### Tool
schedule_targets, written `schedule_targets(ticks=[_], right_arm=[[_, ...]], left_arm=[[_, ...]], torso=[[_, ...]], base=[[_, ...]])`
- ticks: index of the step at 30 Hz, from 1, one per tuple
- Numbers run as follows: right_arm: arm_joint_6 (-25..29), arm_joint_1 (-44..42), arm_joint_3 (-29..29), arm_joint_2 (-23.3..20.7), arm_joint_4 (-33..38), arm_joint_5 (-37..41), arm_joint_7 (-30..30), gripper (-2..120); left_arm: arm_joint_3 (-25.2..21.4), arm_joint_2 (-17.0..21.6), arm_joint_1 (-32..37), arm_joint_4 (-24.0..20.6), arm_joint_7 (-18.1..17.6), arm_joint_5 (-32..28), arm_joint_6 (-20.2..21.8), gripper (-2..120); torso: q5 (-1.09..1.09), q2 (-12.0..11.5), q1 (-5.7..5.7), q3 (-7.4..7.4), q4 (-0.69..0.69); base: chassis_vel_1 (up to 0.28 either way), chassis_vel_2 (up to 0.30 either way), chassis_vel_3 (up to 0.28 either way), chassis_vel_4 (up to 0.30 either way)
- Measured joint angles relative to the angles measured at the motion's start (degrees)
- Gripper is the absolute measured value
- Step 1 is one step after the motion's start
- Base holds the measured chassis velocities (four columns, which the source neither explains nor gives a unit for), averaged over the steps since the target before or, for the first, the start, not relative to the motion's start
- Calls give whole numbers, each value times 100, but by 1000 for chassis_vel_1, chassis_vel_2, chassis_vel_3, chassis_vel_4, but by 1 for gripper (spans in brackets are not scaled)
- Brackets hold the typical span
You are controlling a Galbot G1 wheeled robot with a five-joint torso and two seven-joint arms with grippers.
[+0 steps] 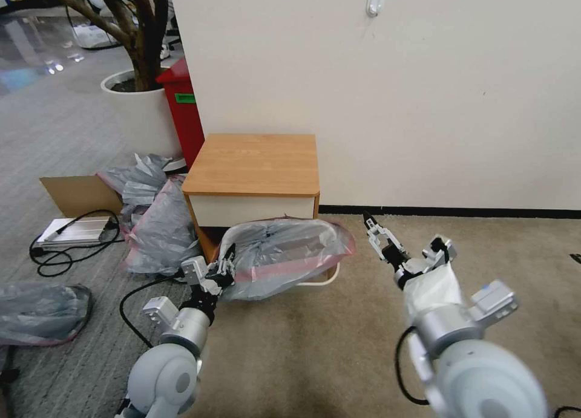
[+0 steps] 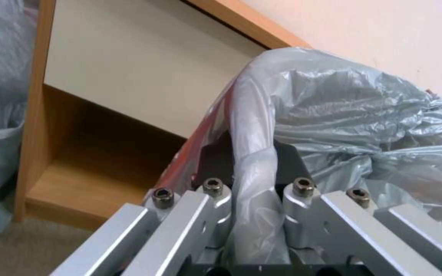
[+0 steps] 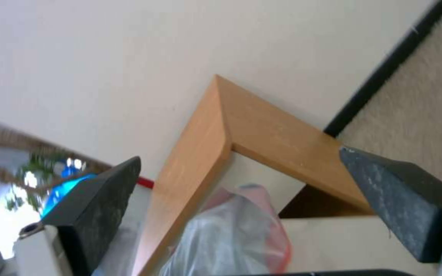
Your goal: Pick up the garbage bag from the table and place it over the trash can.
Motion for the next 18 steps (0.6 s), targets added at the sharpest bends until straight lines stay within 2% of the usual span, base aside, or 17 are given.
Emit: schedule_targets(ticks=[2,9,14,18], right_arm=[[44,-21,-80,262,-120,-124,-42,100],[26,-16,-261,650,-350,-385,-136,99],[-9,-11,-357,754,-443,-534,-220,91],[-34,47,-389,753,-528,-565,-279,80]], left_arm=[[2,-54,-7,10,1,-1,-1,8],[13,-170,-18,19,3,-2,-1,8],[19,-216,-20,42,8,-2,4,8],[21,-264,-46,82,13,-2,12,8]], torso=[[0,0,0,0,0],[1,0,0,0,0],[1,0,0,0,0],[1,0,0,0,0]], base=[[0,0,0,0],[0,0,0,0],[0,0,0,0],[0,0,0,0]])
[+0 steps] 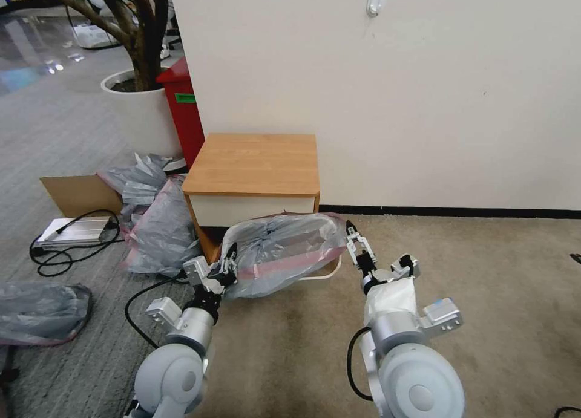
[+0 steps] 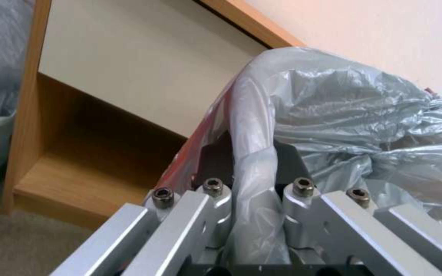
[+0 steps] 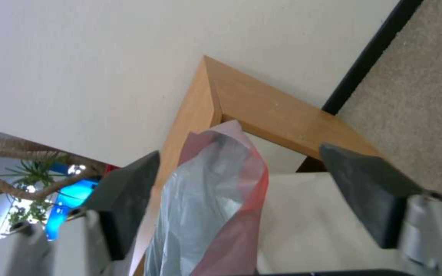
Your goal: Pick up the garbage bag from the table and place it over the trash can.
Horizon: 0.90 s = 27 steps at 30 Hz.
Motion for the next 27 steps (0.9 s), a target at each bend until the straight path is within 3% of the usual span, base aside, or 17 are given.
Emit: schedule_targets(ticks=[5,7,14,17,20,27], right_arm=[[-16,52,-15,34,-63,3,-14,65],[-23,98,-27,89,-183,16,-26,43],[-20,119,3,158,-235,-40,-31,22],[-13,105,11,186,-267,-140,-30,8],[-13,92,11,192,-267,-149,-30,0],[-26,-14,21,161,-224,-157,5,0]], left_arm=[[9,-25,-19,32,3,0,4,8],[15,-9,-62,64,4,-47,8,8],[12,25,-111,118,6,-92,10,8],[18,31,-136,154,10,-102,10,8],[26,33,-156,164,12,-111,10,8],[44,40,-248,227,13,-128,11,8]], torso=[[0,0,0,0,0],[0,0,0,0,0],[0,0,0,0,0],[0,0,0,0,0],[0,0,0,0,0],[0,0,0,0,0]], base=[[0,0,0,0],[0,0,0,0],[0,0,0,0],[0,0,0,0],[0,0,0,0],[0,0,0,0]])
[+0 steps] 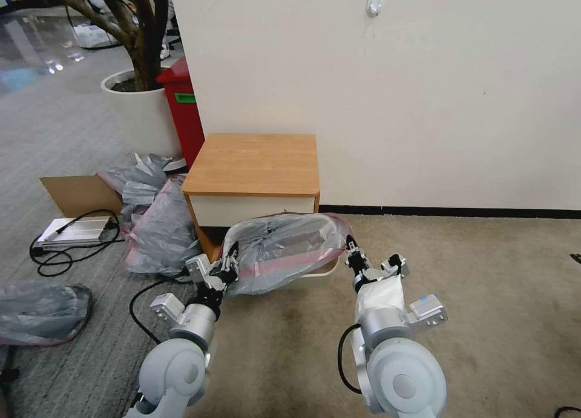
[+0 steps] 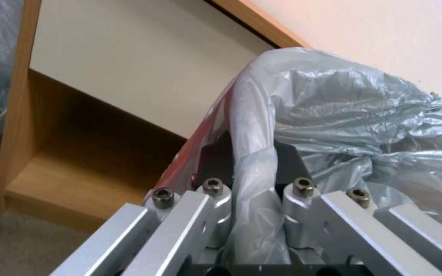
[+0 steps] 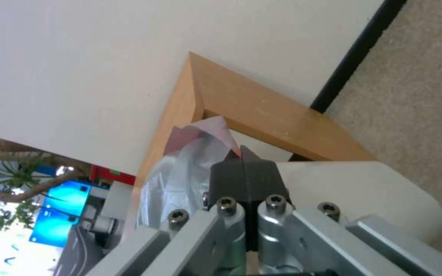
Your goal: Pick up the garbage bag from the table and place it over the trash can.
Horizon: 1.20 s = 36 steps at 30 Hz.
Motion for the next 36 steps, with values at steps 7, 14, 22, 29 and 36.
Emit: schedule_targets(ticks=[7,14,22,29,36], right_arm=[[-64,-303,52,-256,159,-6,26,0],[-77,-377,23,-479,-65,-107,14,0],[51,-68,65,-633,-759,-483,-495,0],[143,189,162,-935,-1191,-676,-1022,0],[139,91,173,-1230,-1152,-745,-1336,0]], left_arm=[[16,18,-99,58,1,-42,1,8],[36,61,-189,66,1,-168,9,8],[37,122,-236,74,39,-234,19,8],[18,186,-242,90,66,-269,17,8],[-96,313,-345,118,69,-439,12,8]], torso=[[0,0,0,0,-1],[0,0,0,0,-1],[0,0,0,0,-1],[0,0,0,0,0],[0,0,0,0,-1]], base=[[0,0,0,0],[0,0,0,0],[0,0,0,0],[0,0,0,0],[0,0,0,0]])
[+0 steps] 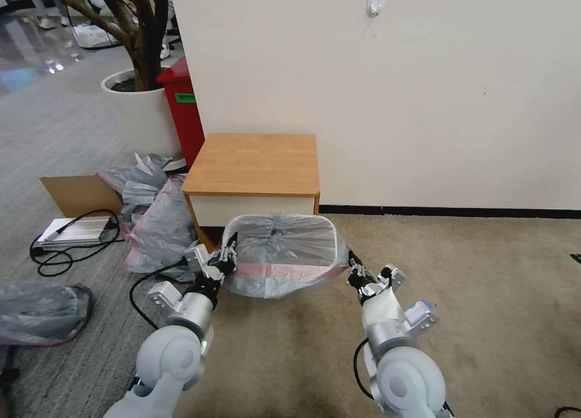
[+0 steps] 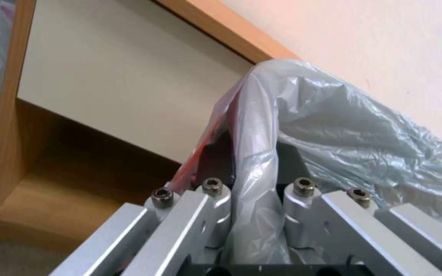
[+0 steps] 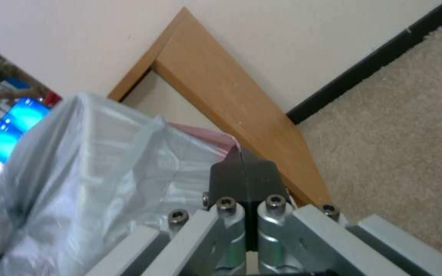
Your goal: Pick up the garbage bag from the table and place it over the trash can.
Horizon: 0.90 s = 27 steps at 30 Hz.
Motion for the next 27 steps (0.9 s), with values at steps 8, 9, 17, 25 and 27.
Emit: schedule_targets(ticks=[8,9,17,25,27], right_arm=[[264,292,-62,-46,-723,-252,-603,0],[264,292,-62,-46,-723,-252,-603,0],[501,748,-20,-92,-1249,-408,-1011,0],[682,1002,34,-61,-1821,-804,-1395,0],[709,1012,33,-42,-1880,-878,-1426,0]], left_arm=[[-20,-5,81,-87,-17,-266,5,8],[-20,-5,81,-87,-17,-266,5,8],[-28,17,137,-154,-2,-326,21,8],[-42,19,262,-286,33,-472,139,8],[-49,19,276,-288,36,-482,142,8]], torso=[[0,0,0,0,1],[0,0,0,0,1],[0,0,0,0,0],[0,0,0,0,0],[0,0,0,0,0]], base=[[0,0,0,0],[0,0,0,0],[0,0,0,0],[0,0,0,0],[0,0,0,0]])
